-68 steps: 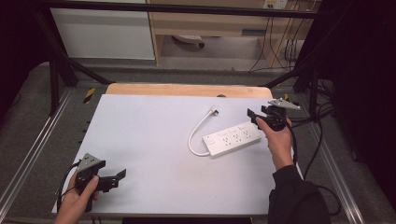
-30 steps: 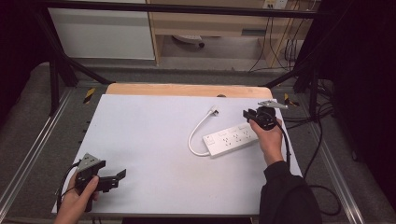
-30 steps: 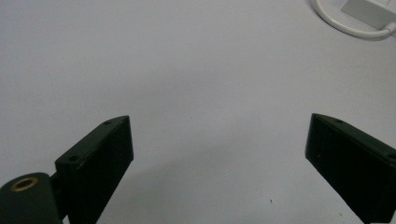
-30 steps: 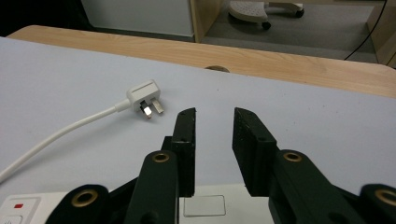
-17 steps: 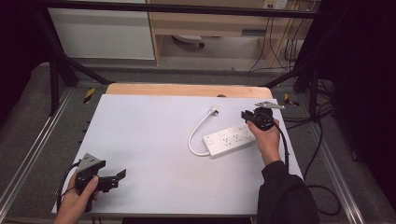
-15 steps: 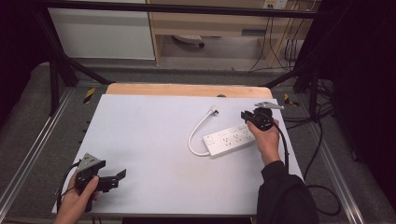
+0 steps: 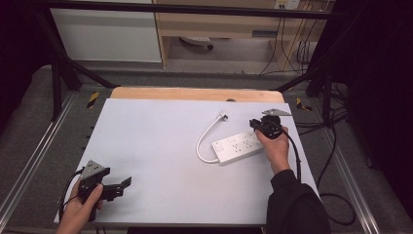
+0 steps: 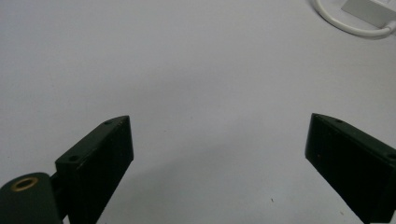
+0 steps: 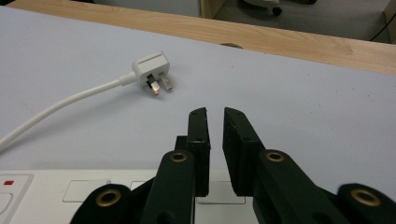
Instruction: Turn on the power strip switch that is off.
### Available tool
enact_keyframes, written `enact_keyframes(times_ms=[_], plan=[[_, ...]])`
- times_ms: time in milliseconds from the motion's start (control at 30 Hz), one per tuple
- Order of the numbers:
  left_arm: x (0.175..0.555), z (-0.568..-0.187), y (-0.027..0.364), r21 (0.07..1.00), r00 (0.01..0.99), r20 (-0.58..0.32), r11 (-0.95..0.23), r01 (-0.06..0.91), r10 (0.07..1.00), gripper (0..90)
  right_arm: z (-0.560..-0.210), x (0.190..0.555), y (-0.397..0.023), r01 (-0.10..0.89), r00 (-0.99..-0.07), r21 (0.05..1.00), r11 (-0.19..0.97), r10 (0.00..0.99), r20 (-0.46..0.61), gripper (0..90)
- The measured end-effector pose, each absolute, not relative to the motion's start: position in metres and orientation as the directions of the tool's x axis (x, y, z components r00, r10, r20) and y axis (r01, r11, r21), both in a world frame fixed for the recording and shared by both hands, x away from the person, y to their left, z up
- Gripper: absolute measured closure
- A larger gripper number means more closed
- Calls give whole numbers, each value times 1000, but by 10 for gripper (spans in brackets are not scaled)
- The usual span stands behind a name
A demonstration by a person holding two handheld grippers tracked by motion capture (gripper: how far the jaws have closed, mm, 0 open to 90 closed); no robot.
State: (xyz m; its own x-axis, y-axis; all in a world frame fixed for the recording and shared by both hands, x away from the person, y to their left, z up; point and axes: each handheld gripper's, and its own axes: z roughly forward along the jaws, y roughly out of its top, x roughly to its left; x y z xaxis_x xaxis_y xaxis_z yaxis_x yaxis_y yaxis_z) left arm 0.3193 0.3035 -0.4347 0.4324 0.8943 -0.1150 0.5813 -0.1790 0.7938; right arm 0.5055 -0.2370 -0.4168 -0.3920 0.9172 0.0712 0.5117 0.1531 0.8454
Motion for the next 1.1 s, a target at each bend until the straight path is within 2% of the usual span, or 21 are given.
enact_keyframes(times_ms=[1100], plan=[[319, -435, 303, 790, 435, -113, -185, 585, 893, 84, -437, 496, -238, 520, -397, 839, 157, 915, 75, 886]])
